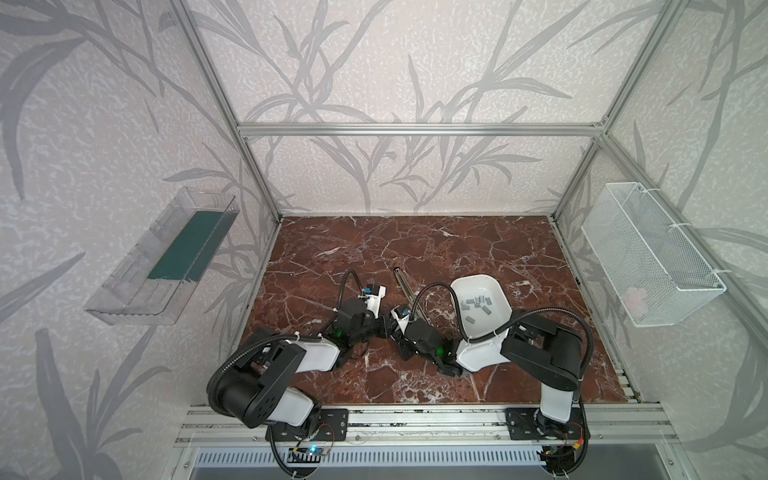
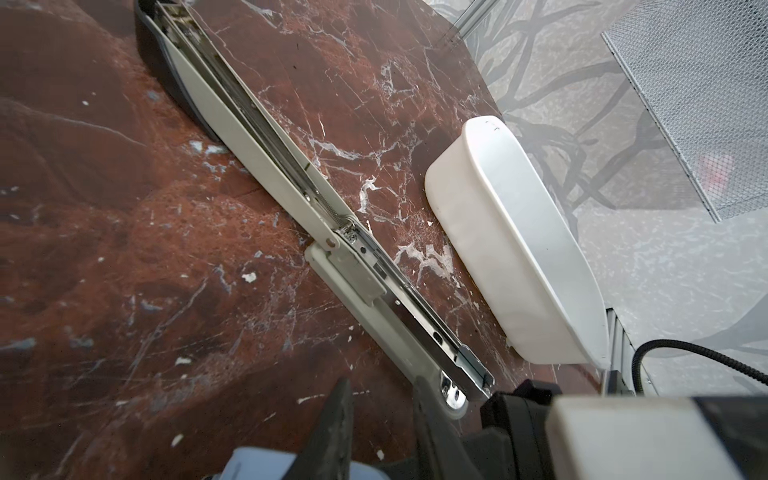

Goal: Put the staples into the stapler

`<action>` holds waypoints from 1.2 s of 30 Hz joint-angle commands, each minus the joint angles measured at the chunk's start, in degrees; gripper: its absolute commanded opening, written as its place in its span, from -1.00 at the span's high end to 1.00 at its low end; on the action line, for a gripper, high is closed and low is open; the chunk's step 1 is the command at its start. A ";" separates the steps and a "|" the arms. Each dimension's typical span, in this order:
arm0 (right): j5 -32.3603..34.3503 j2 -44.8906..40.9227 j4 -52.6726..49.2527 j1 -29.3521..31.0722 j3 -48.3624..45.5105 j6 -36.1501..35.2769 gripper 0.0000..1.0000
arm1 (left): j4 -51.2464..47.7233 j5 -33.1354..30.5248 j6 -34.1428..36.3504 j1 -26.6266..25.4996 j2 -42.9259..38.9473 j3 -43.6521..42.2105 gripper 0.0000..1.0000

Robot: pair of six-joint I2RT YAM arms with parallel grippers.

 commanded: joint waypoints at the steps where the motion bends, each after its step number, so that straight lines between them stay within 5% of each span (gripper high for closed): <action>1: 0.09 -0.15 -0.22 -0.12 -1.22 0.02 0.63 | -0.61 -1.98 2.56 -2.09 -1.51 -1.89 0.45; 16: 0.00 -11.82 -1.05 0.07 -7.81 -0.78 0.28 | -3.05 -8.23 5.57 -3.63 -6.43 -5.46 0.45; 36: -0.93 -13.50 -1.50 0.06 -6.88 -3.66 0.57 | -3.14 -23.40 14.06 -11.00 -2.09 -5.99 0.50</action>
